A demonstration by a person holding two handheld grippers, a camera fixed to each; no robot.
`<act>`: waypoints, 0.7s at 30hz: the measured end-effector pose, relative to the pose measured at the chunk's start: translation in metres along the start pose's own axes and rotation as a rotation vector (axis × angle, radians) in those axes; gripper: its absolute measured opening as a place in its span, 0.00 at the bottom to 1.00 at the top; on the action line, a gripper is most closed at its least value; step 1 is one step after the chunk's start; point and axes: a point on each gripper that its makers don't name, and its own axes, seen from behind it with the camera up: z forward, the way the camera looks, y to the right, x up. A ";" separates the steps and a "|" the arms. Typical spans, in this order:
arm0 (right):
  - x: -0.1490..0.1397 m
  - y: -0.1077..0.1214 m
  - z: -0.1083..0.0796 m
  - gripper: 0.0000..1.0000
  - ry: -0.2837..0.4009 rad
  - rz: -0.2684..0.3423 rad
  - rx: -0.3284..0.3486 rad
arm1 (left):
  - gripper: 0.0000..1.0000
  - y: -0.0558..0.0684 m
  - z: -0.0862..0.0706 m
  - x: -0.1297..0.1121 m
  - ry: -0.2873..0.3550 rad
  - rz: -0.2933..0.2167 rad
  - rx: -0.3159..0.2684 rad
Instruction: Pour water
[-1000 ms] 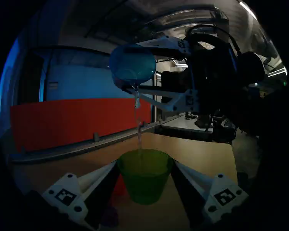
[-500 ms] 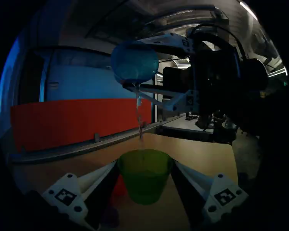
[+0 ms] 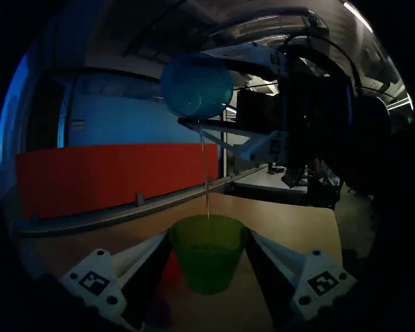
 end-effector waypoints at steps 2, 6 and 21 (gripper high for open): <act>0.002 0.000 -0.001 0.89 0.002 -0.007 -0.001 | 0.88 0.000 0.000 0.000 0.001 0.001 0.000; 0.004 0.001 -0.002 0.89 0.004 -0.004 -0.002 | 0.88 0.000 -0.001 0.001 0.003 0.003 0.000; -0.010 0.001 -0.013 0.89 -0.005 0.275 -0.007 | 0.89 0.003 -0.004 0.005 0.008 0.012 0.004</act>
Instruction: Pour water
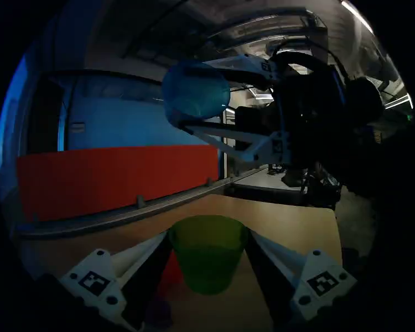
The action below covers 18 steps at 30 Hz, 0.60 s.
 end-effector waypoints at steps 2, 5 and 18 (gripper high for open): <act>-0.001 0.001 -0.002 0.89 0.000 0.071 0.001 | 0.88 0.000 0.000 0.000 0.000 0.002 0.001; -0.003 0.000 -0.006 0.89 -0.002 0.180 0.001 | 0.89 0.000 -0.001 0.001 0.001 0.004 0.002; 0.004 -0.013 -0.019 0.89 -0.013 0.672 0.036 | 0.88 0.001 -0.001 0.003 -0.002 0.017 0.002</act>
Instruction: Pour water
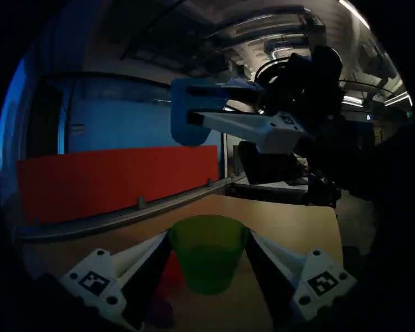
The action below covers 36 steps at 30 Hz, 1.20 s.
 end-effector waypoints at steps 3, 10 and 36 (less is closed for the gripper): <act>0.002 -0.003 -0.002 0.89 -0.002 0.121 0.016 | 0.88 0.000 0.000 0.001 -0.001 0.004 0.002; 0.007 -0.011 -0.006 0.89 -0.011 0.377 0.039 | 0.88 -0.002 -0.001 0.003 0.000 0.007 0.007; -0.021 -0.019 -0.028 0.90 -0.085 0.579 0.061 | 0.88 -0.009 -0.006 0.009 0.002 0.017 0.022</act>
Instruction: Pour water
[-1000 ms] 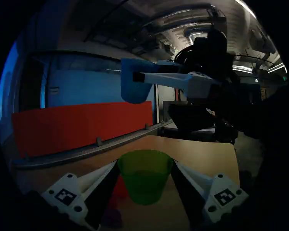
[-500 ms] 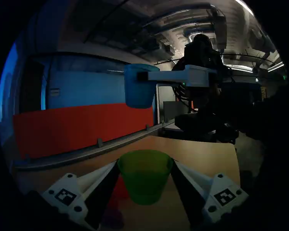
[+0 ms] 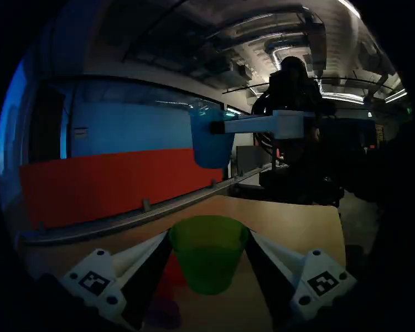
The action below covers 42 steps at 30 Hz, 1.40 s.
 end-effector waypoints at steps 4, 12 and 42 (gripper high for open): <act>-0.006 0.004 -0.007 0.89 -0.006 0.005 -0.015 | 0.88 -0.004 -0.002 0.000 -0.001 0.002 0.005; -0.021 0.011 -0.021 0.89 -0.017 0.016 -0.036 | 0.88 -0.009 -0.005 -0.003 -0.009 0.006 0.010; -0.097 -0.014 -0.047 0.90 -0.079 0.091 0.035 | 0.88 0.002 0.000 -0.033 -0.081 0.010 -0.030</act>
